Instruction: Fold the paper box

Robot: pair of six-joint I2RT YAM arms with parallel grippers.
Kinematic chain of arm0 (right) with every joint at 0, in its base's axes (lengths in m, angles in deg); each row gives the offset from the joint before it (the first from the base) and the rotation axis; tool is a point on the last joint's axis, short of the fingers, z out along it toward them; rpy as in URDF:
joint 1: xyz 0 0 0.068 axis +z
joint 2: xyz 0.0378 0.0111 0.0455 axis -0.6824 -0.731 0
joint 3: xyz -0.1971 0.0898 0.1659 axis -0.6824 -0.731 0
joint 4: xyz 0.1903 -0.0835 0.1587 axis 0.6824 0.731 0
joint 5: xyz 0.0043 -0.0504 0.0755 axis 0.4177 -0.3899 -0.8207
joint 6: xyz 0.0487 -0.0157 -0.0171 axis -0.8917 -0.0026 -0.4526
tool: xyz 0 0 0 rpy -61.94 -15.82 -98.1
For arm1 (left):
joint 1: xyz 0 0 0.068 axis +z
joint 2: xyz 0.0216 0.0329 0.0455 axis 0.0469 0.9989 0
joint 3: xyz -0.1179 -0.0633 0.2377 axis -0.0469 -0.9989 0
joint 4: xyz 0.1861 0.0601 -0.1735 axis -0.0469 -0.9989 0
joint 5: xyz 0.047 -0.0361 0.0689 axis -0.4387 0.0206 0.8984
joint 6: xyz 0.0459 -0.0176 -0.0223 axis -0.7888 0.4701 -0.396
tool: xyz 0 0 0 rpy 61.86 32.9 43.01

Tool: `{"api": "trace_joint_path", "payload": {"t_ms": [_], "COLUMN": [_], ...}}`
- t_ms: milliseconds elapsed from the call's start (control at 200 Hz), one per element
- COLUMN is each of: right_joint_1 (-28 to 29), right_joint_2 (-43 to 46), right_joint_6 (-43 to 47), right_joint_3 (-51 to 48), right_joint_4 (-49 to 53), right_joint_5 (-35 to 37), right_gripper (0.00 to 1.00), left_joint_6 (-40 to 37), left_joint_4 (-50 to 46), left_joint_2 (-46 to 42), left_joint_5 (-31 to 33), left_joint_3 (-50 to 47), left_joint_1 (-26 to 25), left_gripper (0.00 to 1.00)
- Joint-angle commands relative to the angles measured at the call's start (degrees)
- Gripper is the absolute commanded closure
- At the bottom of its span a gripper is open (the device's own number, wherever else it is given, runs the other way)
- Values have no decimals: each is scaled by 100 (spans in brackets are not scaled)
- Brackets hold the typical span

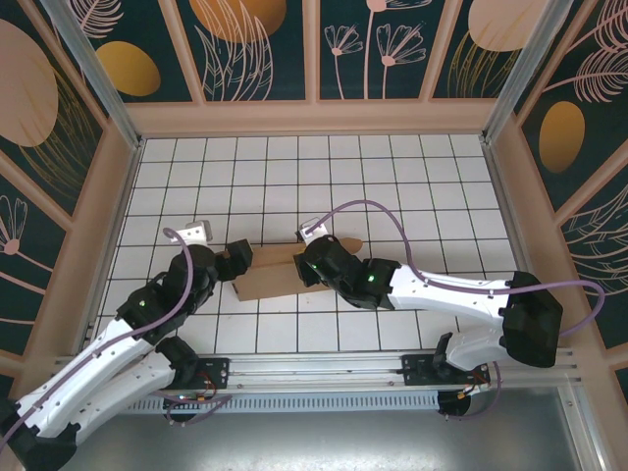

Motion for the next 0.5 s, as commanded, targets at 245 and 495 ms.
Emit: {"api": "trace_joint_path", "payload": {"t_ms": [245,495], "right_joint_1": [50,69], "right_joint_2": [-328,-402], "right_joint_6": [-148,-165], "right_joint_3": [-54,-48], "right_joint_4": [770,735], "right_joint_5": [-285,-310], "right_gripper": [84,84], "left_joint_6": [139,411], "left_joint_4": [567,622], "left_joint_2": [103,-8], "left_joint_5": [-555,-540], "left_joint_3": [-220,-510], "left_joint_1": [20,21], "left_gripper": [6,5]}}
